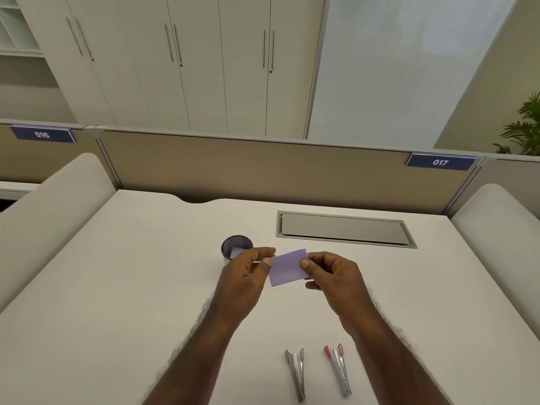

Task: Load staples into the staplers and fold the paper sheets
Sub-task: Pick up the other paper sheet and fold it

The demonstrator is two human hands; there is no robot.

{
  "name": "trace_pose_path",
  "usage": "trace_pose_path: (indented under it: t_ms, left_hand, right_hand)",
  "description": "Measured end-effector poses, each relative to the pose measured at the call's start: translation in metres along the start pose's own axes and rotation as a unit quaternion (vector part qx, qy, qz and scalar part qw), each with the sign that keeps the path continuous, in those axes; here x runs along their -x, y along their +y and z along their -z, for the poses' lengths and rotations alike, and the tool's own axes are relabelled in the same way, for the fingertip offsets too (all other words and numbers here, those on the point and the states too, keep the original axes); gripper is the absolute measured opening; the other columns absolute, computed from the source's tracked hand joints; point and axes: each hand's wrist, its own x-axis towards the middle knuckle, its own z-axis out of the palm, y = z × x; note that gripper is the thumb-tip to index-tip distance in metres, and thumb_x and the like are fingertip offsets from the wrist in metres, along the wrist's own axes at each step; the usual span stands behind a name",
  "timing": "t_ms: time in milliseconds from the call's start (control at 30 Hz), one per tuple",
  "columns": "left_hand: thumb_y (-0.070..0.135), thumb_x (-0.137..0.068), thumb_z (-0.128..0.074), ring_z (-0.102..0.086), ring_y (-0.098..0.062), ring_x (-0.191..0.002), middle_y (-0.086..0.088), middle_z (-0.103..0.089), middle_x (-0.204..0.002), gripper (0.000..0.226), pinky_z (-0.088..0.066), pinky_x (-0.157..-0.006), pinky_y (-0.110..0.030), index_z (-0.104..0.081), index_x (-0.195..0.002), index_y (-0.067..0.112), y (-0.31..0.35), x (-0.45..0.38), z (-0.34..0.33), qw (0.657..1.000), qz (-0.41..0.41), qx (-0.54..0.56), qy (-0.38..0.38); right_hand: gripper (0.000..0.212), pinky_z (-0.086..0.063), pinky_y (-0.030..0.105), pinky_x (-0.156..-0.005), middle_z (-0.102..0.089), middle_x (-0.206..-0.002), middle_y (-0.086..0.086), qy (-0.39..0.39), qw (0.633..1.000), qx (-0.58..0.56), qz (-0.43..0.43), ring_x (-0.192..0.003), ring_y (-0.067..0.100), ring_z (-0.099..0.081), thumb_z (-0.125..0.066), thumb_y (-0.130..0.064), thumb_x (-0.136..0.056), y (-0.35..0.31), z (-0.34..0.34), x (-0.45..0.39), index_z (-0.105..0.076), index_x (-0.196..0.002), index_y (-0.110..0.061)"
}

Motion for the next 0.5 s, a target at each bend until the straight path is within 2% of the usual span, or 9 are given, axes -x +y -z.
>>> trace_pose_path:
  t_ms: [67, 133, 167, 233, 300, 367, 400, 500]
  left_hand:
    - [0.015, -0.096, -0.055, -0.060, -0.002, -0.105, 0.012, -0.067, -0.117, 0.026, -0.041, -0.080, 0.000, -0.067, -0.117, 0.023, -0.018, -0.005, 0.002, 0.998, -0.024, -0.056, 0.026]
    - [0.014, -0.095, -0.056, -0.057, -0.004, -0.111, 0.013, -0.064, -0.121, 0.030, -0.035, -0.084, 0.002, -0.064, -0.122, 0.024, -0.039, -0.010, 0.003, 0.993, -0.040, -0.098, 0.044]
    - [0.014, -0.094, -0.057, -0.056, -0.006, -0.115, 0.013, -0.062, -0.125, 0.033, -0.036, -0.090, -0.002, -0.062, -0.125, 0.024, -0.049, -0.012, 0.004, 0.991, -0.045, -0.113, 0.050]
    - [0.016, -0.094, -0.057, -0.049, -0.010, -0.128, 0.010, -0.055, -0.138, 0.039, -0.038, -0.105, -0.024, -0.056, -0.132, 0.023, -0.072, -0.018, 0.006, 0.984, -0.048, -0.165, 0.055]
    - [0.022, -0.095, -0.054, -0.033, -0.014, -0.142, 0.008, -0.039, -0.153, 0.047, -0.026, -0.117, -0.041, -0.047, -0.141, 0.024, -0.096, -0.025, 0.007, 0.965, -0.035, -0.256, 0.045]
    - [0.029, -0.096, -0.049, -0.017, -0.018, -0.149, 0.009, -0.023, -0.160, 0.054, -0.013, -0.119, -0.048, -0.036, -0.148, 0.026, -0.120, -0.029, 0.008, 0.941, -0.015, -0.338, 0.023]
    - [0.031, -0.096, -0.048, -0.013, -0.020, -0.150, 0.008, -0.019, -0.162, 0.057, -0.012, -0.118, -0.051, -0.031, -0.150, 0.025, -0.130, -0.029, 0.007, 0.928, -0.012, -0.373, 0.012]
    - [0.036, -0.091, -0.051, -0.025, -0.032, -0.146, -0.003, -0.028, -0.159, 0.062, -0.024, -0.111, -0.063, -0.037, -0.149, 0.018, -0.151, -0.028, 0.006, 0.887, -0.019, -0.461, -0.022]
  right_hand:
    - [0.009, -0.054, 0.019, -0.058, -0.076, -0.078, -0.006, 0.012, 1.000, 0.000, -0.004, -0.067, 0.005, -0.068, -0.070, -0.015, -0.088, 0.007, -0.002, -0.005, -0.074, -0.087, -0.022]
    - [0.012, -0.055, 0.019, -0.057, -0.076, -0.076, -0.007, 0.021, 1.000, 0.001, -0.005, -0.066, 0.004, -0.068, -0.069, -0.013, -0.088, 0.016, -0.007, -0.012, -0.074, -0.085, -0.023]
    - [0.014, -0.055, 0.019, -0.057, -0.075, -0.076, -0.007, 0.026, 1.000, 0.006, -0.005, -0.066, 0.004, -0.068, -0.069, -0.012, -0.088, 0.020, -0.009, -0.015, -0.074, -0.085, -0.024]
    - [0.017, -0.058, 0.023, -0.060, -0.075, -0.078, -0.006, 0.032, 0.999, 0.026, -0.004, -0.067, 0.007, -0.068, -0.068, -0.011, -0.088, 0.029, -0.015, -0.023, -0.073, -0.084, -0.026]
    - [0.015, -0.061, 0.031, -0.068, -0.075, -0.082, -0.003, 0.034, 0.998, 0.053, -0.007, -0.066, 0.010, -0.068, -0.067, -0.010, -0.089, 0.039, -0.023, -0.034, -0.073, -0.086, -0.024]
    - [0.014, -0.060, 0.031, -0.072, -0.074, -0.085, -0.003, 0.041, 0.995, 0.092, 0.000, -0.069, 0.013, -0.070, -0.066, -0.011, -0.089, 0.049, -0.034, -0.045, -0.073, -0.089, -0.024]
    - [0.015, -0.058, 0.027, -0.071, -0.073, -0.087, -0.005, 0.046, 0.992, 0.119, 0.012, -0.073, 0.015, -0.071, -0.066, -0.012, -0.088, 0.053, -0.040, -0.050, -0.073, -0.089, -0.025]
    - [0.017, -0.045, 0.013, -0.069, -0.067, -0.089, -0.010, 0.050, 0.976, 0.200, 0.069, -0.081, 0.009, -0.067, -0.064, -0.011, -0.088, 0.064, -0.058, -0.066, -0.075, -0.094, -0.023]
